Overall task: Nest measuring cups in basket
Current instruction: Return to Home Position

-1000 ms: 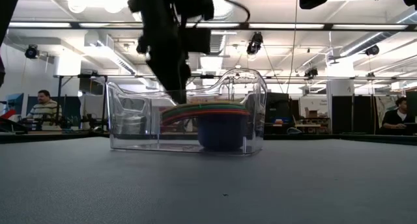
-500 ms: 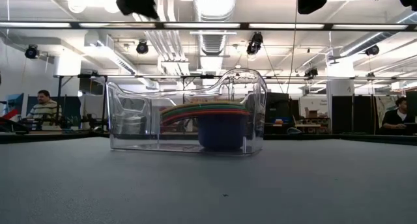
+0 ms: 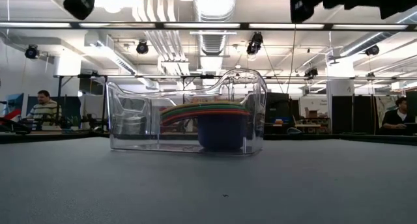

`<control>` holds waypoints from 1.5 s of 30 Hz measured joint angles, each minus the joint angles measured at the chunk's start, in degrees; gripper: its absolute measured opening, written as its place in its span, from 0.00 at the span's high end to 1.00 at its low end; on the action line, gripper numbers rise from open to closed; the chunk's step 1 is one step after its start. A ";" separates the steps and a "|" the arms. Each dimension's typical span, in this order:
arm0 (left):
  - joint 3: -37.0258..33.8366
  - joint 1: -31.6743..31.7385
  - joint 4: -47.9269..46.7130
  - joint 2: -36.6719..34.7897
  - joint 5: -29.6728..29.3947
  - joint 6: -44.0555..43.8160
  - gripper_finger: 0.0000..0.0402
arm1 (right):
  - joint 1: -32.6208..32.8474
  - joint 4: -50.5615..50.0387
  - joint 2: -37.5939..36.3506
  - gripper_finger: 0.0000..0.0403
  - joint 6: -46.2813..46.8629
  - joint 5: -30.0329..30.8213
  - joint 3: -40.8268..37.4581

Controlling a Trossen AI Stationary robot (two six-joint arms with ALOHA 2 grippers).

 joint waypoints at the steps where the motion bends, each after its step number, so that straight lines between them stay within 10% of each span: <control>1: -0.84 0.00 -0.07 -2.20 -0.01 0.79 0.97 | -1.06 -1.30 -1.00 0.98 0.36 -0.02 -0.29; 15: -17.16 0.02 -0.45 -28.41 -0.02 3.51 1.00 | -4.07 3.77 -14.86 0.98 2.44 4.52 -16.83; 21: -19.74 0.02 3.32 -27.23 -0.02 3.60 1.00 | -4.07 11.47 -21.08 0.98 4.45 5.81 -28.04; 45: -36.92 0.11 23.33 -28.21 -1.27 8.65 1.00 | -4.07 4.51 -23.09 0.98 3.85 7.99 -27.97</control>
